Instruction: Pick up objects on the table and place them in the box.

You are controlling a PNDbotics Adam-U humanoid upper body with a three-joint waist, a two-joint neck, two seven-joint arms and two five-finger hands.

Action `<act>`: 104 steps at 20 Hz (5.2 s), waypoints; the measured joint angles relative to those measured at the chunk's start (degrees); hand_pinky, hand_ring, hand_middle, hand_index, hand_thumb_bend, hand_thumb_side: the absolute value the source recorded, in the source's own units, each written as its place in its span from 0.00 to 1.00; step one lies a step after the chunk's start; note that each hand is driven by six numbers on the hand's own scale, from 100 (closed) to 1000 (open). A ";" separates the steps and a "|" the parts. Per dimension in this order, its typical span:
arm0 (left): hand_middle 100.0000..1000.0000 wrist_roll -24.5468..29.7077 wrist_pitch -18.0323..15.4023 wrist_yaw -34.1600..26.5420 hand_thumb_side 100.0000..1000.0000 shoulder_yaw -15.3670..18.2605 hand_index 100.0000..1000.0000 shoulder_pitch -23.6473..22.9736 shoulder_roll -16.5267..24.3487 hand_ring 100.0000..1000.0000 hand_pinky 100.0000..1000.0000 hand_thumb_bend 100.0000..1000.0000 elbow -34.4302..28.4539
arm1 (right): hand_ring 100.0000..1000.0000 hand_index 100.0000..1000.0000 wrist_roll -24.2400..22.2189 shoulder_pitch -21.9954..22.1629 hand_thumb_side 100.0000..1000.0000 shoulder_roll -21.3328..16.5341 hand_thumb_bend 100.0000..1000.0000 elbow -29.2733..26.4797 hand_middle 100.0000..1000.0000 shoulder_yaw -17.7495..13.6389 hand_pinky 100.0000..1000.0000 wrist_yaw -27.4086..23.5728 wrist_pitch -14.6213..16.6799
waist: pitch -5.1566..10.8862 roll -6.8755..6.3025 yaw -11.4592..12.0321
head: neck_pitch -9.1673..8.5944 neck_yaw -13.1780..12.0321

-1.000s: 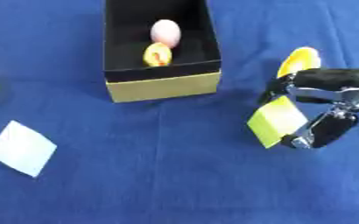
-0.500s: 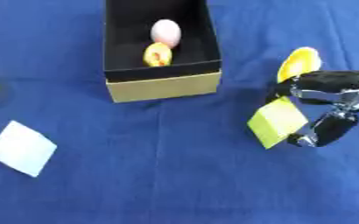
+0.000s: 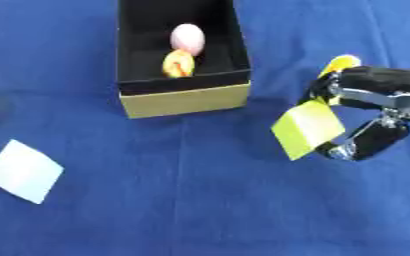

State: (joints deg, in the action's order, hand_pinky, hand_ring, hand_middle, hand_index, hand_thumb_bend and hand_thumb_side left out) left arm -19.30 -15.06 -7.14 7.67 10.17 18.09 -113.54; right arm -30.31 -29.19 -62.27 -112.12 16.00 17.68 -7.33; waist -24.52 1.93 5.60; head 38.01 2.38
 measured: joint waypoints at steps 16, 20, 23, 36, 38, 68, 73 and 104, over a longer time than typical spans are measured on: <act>0.49 0.38 0.02 0.01 0.52 -0.42 0.75 0.00 0.77 0.54 0.71 0.19 0.00 | 0.69 0.57 -1.43 -12.21 0.00 1.01 0.29 -0.87 0.49 -2.54 0.80 -3.67 -3.44 | 0.50 2.11 3.13 | -0.31 2.50; 0.49 0.53 -0.10 0.02 0.52 -0.47 0.75 0.39 1.22 0.54 0.71 0.19 0.00 | 0.72 0.61 -2.98 -17.62 0.00 3.34 0.28 1.86 0.52 -1.71 0.81 -2.76 -4.02 | 0.45 3.18 4.18 | -0.70 3.04; 0.49 0.83 -0.25 0.02 0.52 -0.76 0.75 0.87 2.08 0.54 0.71 0.19 0.00 | 0.72 0.62 -3.65 -22.17 0.00 6.89 0.27 4.97 0.53 -1.36 0.81 -1.05 -4.47 | 0.08 5.28 7.43 | -1.36 4.48; 0.49 1.23 -0.41 0.01 0.52 -1.09 0.75 2.03 2.16 0.53 0.71 0.18 0.00 | 0.74 0.66 -4.25 -34.43 0.00 17.12 0.27 22.60 0.57 2.17 0.81 8.08 -1.94 | -2.02 6.38 10.77 | -3.20 6.73; 0.49 1.23 -0.42 0.01 0.52 -1.10 0.75 2.05 2.16 0.54 0.71 0.18 0.00 | 0.79 0.74 -3.77 -34.69 0.00 17.65 0.28 24.09 0.66 2.38 0.82 8.95 -1.03 | -2.02 6.38 10.78 | -3.29 6.82; 0.49 0.72 -0.42 -0.03 0.50 -0.53 0.75 0.42 2.09 0.54 0.71 0.20 0.00 | 0.87 0.85 -7.40 -25.95 0.00 13.76 0.36 21.76 0.77 1.65 0.87 10.31 4.73 | 1.19 4.15 6.13 | -0.80 5.19; 0.49 -0.03 -0.51 0.40 0.50 0.03 0.75 0.00 2.10 0.54 0.71 0.20 0.00 | 0.88 0.85 -6.83 -19.85 0.00 7.96 0.37 16.31 0.78 -0.30 0.88 7.35 4.50 | 1.24 3.19 4.35 | -0.18 3.53; 0.48 -0.35 -0.52 0.29 0.49 -0.06 0.75 0.49 1.04 0.53 0.71 0.21 0.00 | 0.90 0.88 1.63 1.78 0.00 0.58 0.36 17.84 0.82 -8.40 0.89 11.60 0.30 | -0.09 0.32 6.27 | -1.26 3.19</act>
State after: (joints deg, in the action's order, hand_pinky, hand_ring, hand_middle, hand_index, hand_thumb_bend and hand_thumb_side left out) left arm -19.65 -15.58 -6.85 7.61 10.66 19.13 -113.55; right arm -28.68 -27.40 -61.69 -94.27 7.60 29.28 -7.04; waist -24.61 2.25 11.87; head 36.75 5.56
